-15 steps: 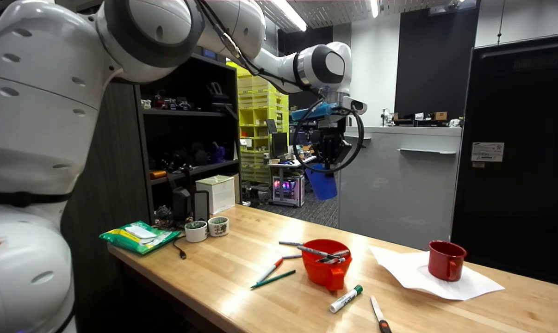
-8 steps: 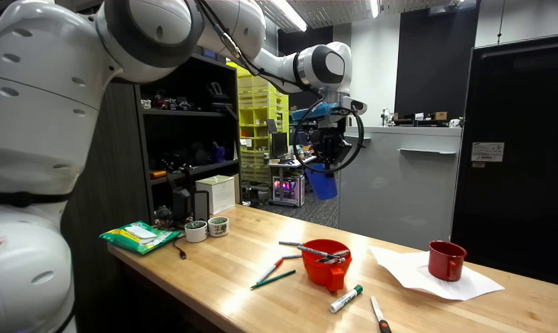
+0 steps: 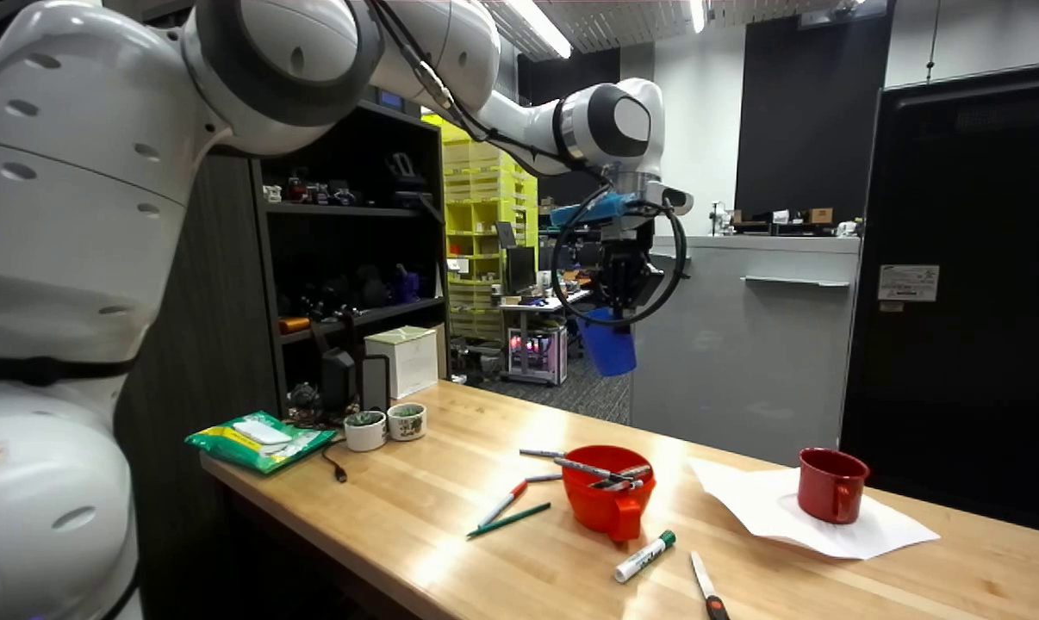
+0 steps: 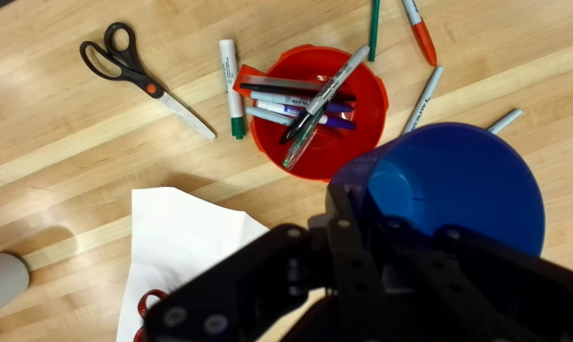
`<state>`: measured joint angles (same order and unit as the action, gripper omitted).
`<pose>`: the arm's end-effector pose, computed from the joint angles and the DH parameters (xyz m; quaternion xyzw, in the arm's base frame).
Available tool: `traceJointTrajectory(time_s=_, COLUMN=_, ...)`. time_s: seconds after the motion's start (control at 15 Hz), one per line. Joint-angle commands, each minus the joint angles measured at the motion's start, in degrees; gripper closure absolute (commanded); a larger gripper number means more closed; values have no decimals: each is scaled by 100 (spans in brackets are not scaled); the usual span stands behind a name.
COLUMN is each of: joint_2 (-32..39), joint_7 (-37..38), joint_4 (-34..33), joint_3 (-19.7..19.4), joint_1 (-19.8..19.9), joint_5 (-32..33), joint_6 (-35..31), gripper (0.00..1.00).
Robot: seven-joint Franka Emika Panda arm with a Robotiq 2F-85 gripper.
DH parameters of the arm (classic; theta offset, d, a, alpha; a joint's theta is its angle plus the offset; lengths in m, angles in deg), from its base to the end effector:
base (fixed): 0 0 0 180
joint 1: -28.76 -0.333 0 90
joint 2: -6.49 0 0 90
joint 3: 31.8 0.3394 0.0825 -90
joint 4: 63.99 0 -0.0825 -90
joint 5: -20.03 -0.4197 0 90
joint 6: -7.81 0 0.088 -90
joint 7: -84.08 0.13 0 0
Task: Put the blue cup on the white napkin.
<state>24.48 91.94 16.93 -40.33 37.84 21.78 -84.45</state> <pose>0.6532 -0.1978 0.5098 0.9740 -0.2163 -0.0593 0.0334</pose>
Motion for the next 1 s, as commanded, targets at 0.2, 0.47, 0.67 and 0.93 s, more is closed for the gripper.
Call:
traceJointTrajectory(time_s=0.2, joint_2=189, joint_7=127, joint_4=-387, joint_3=-218, joint_1=359, joint_5=-201, joint_6=75, gripper=99)
traceJointTrajectory(time_s=0.47, joint_2=616, joint_7=213, joint_4=-960, joint_3=-307, joint_1=583, joint_5=-417, joint_6=18, gripper=99)
traceJointTrajectory(time_s=0.67, joint_2=994, joint_7=321, joint_4=-1460, joint_3=-352, joint_1=764, joint_5=-538, joint_6=18, gripper=99)
traceJointTrajectory(time_s=0.93, joint_2=1486, joint_7=503, joint_4=-2025, joint_3=-379, joint_1=1003, joint_5=-653, joint_6=79, gripper=99)
